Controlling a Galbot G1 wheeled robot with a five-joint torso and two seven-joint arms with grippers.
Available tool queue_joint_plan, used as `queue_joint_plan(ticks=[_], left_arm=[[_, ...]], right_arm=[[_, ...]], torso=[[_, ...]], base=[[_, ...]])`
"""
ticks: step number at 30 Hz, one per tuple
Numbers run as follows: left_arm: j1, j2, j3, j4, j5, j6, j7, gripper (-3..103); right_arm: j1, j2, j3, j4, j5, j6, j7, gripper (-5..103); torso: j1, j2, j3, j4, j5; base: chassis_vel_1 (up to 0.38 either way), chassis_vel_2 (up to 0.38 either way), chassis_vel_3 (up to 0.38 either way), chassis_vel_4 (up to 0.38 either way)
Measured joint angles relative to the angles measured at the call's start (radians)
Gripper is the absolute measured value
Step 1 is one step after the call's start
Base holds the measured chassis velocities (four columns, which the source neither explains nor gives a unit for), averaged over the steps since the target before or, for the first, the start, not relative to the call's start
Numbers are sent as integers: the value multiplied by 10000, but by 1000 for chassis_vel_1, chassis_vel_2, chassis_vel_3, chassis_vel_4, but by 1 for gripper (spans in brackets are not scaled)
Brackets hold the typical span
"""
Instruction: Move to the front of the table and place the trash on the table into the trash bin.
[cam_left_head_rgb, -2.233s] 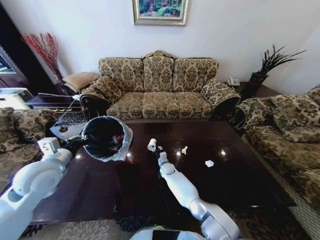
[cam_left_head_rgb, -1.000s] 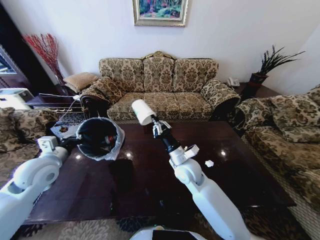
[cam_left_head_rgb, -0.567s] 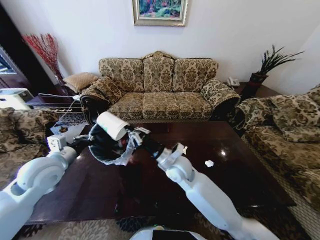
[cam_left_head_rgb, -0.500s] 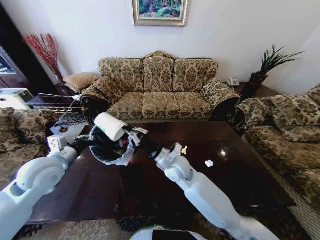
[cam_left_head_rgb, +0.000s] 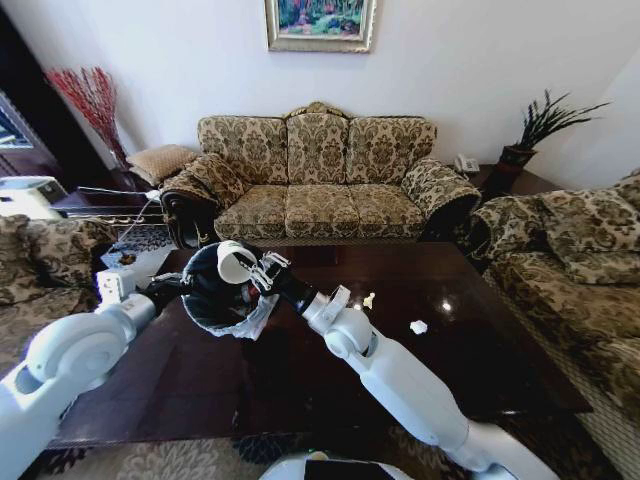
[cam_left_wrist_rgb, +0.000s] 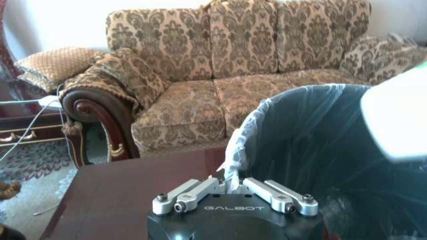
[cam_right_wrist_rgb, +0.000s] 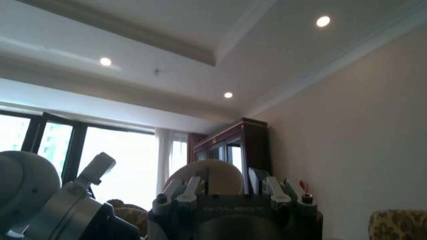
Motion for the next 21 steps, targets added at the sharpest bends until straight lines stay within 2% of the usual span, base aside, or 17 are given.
queue_joint_plan(ticks=[3,4,7,8,10,12,13,15,17,19,21], left_arm=[[28,127,-36,-107,-175,177,-1,1],[28,127,-36,-107,-175,177,-1,1],[93,148,-8,-300,-276,314,-1,1],[93,148,-8,-300,-276,314,-1,1],[125,252,-7,-330,-375,391,-13,1],[128,305,-8,-306,-402,410,-16,1],[131,467,-66,-209,-573,489,-48,1],[131,644,-144,-116,-747,565,-94,1],[90,1100,-332,211,-1048,683,-184,1],[63,1209,-351,306,-1104,690,-225,1],[-123,1609,-364,769,-1270,674,-484,1]], right_arm=[[-4,1,19,-56,-80,25,-7,50],[-4,1,19,-56,-80,25,-7,50],[-43,49,22,-202,-180,116,-8,65],[-43,49,22,-202,-180,116,-8,65],[-187,16,129,-175,-186,191,-11,77],[-223,-3,158,-139,-171,203,-9,77],[-347,-73,293,56,-55,230,16,87],[-437,-137,418,215,30,239,78,87],[-642,-339,797,706,120,263,421,97],[-693,-387,910,839,127,263,557,99],[-1047,-649,1646,1418,39,154,1376,100]], torso=[[0,0,0,3,-1],[0,0,0,3,-1],[0,0,0,3,-1],[0,0,0,3,-1],[0,0,0,5,-1],[-1,0,0,4,-1],[-1,0,0,3,-2],[-1,0,0,2,-1],[-1,0,0,2,0],[-1,0,0,2,-1],[-1,0,0,2,0]], base=[[0,0,0,0],[0,0,0,0],[0,0,0,0],[0,0,0,0],[0,0,0,0],[0,0,0,0],[0,0,0,0],[0,0,0,0],[0,0,0,0],[0,0,0,0],[0,0,0,0]])
